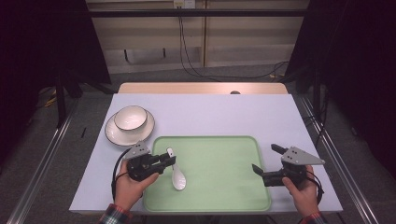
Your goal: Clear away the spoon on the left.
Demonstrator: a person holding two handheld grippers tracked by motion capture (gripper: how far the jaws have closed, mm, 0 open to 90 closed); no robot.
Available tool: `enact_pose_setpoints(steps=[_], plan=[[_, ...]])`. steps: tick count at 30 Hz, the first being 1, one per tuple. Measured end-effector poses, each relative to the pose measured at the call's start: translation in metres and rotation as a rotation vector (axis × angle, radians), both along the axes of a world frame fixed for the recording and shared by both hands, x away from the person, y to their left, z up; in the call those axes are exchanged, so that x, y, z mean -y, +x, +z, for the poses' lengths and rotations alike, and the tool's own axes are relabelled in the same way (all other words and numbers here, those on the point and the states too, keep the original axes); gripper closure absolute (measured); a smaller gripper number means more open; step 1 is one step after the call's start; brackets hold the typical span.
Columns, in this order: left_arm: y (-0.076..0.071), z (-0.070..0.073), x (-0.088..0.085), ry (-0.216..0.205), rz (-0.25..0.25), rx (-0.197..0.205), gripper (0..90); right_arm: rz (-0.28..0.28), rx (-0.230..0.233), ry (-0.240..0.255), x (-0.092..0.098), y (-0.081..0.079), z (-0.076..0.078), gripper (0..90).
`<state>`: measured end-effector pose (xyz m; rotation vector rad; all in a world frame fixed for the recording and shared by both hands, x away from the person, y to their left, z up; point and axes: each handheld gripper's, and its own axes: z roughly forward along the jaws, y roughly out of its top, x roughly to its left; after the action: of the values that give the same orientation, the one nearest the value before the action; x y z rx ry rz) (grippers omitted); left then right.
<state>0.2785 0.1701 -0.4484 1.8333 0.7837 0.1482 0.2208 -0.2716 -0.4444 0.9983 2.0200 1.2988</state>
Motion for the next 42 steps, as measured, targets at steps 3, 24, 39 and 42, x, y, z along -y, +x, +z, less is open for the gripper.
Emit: enact_pose_setpoints(steps=[3, 24, 39, 42], plan=[[0.002, 0.0, 0.003, 0.006, -0.002, 0.0, 72.6, -0.004, -0.003, 0.001, 0.002, -0.002, -0.001, 0.9], [0.01, -0.005, 0.007, -0.002, -0.008, -0.015, 72.1, -0.026, -0.011, 0.01, 0.009, -0.008, -0.001, 0.9], [0.005, -0.005, 0.001, 0.002, 0.009, -0.011, 67.2, -0.005, -0.004, 0.0, 0.003, -0.005, 0.0, 0.9], [0.005, -0.004, -0.003, 0.001, 0.023, -0.004, 63.1, -0.002, -0.008, 0.0, 0.002, -0.003, 0.0, 0.9]])
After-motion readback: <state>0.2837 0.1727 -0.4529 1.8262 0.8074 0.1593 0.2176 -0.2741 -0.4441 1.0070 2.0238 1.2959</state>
